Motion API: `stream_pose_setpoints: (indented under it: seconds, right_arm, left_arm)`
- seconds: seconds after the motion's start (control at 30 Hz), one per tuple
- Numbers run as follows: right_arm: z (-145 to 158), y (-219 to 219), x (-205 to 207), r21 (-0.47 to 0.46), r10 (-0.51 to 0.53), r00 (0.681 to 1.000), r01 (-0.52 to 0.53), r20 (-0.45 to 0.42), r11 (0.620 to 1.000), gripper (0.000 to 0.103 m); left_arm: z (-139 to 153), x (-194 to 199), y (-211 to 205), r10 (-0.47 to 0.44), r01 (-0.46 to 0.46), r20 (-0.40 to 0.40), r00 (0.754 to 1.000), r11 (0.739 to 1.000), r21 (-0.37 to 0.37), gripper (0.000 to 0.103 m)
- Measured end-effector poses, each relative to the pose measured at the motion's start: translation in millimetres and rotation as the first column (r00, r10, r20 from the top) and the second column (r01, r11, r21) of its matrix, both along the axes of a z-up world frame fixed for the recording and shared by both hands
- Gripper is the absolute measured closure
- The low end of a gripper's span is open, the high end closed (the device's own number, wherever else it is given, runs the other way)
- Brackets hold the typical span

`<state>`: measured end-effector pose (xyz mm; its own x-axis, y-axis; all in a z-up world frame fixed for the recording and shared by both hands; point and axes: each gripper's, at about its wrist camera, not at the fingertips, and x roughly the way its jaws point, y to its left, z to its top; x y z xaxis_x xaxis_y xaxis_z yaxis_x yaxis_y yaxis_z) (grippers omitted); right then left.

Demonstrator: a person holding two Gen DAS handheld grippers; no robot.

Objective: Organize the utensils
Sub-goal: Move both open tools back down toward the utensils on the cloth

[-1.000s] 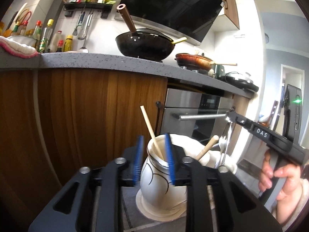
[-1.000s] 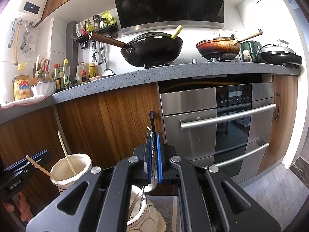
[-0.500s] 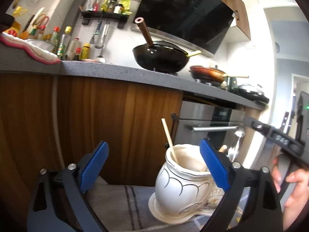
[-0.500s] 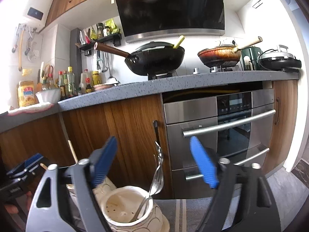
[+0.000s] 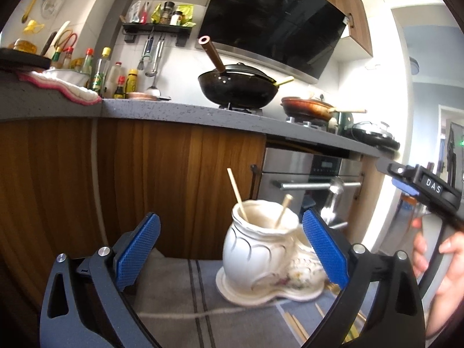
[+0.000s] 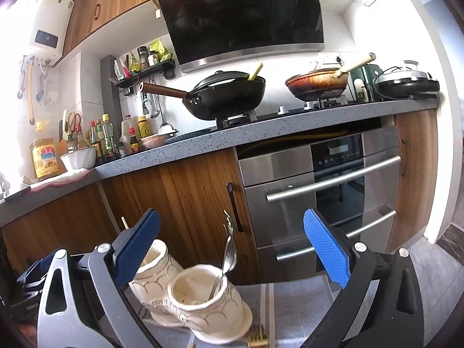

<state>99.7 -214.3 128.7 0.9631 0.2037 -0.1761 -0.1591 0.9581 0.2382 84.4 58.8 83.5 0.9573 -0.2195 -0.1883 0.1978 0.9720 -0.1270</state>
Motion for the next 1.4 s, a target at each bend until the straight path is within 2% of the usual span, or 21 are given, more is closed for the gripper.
stream_pose_setpoints:
  seconds: [0.4,0.57,0.87,1.07,1.17,1.3,1.4]
  right_arm:
    - [-37.0,-27.9,-29.7,0.057,-0.018,0.993,0.025,-0.114,0.998,0.005]
    - [-50.9,-37.5,-40.7,0.03,-0.051,0.99,0.055,-0.129,0.998,0.005]
    - [-80.9,-64.2,-46.8,-0.01,-0.105,0.974,0.105,-0.2,0.994,0.005]
    - [-108.6,-77.4,-39.1,0.029,-0.073,0.952,0.086,-0.298,0.996,0.005]
    - [-115.7,-77.6,-31.0,0.052,-0.045,0.942,0.065,-0.332,0.997,0.005]
    - [-120.3,-68.2,-23.4,0.031,-0.025,0.933,0.039,-0.358,0.999,0.005]
    - [-125.5,-57.1,-16.7,0.001,-0.009,0.923,0.01,-0.384,1.0,0.005]
  left_arm:
    - [-17.4,-34.1,-22.5,-0.028,0.03,-0.068,0.997,0.999,0.038,0.005]
    - [-25.6,-41.3,-37.8,-0.048,0.054,-0.081,0.996,0.996,0.072,0.005]
    - [-50.3,-42.0,-56.6,-0.083,0.1,-0.161,0.984,0.99,0.104,0.005]
    - [-68.9,-34.7,-63.0,-0.099,0.129,-0.239,0.966,0.985,0.114,0.005]
    - [-80.0,-27.0,-64.4,-0.103,0.142,-0.297,0.949,0.984,0.112,0.005]
    - [-94.1,-19.8,-66.0,-0.112,0.16,-0.37,0.922,0.982,0.099,0.005]
    - [-102.6,-17.0,-70.0,-0.11,0.174,-0.416,0.903,0.978,0.119,0.006]
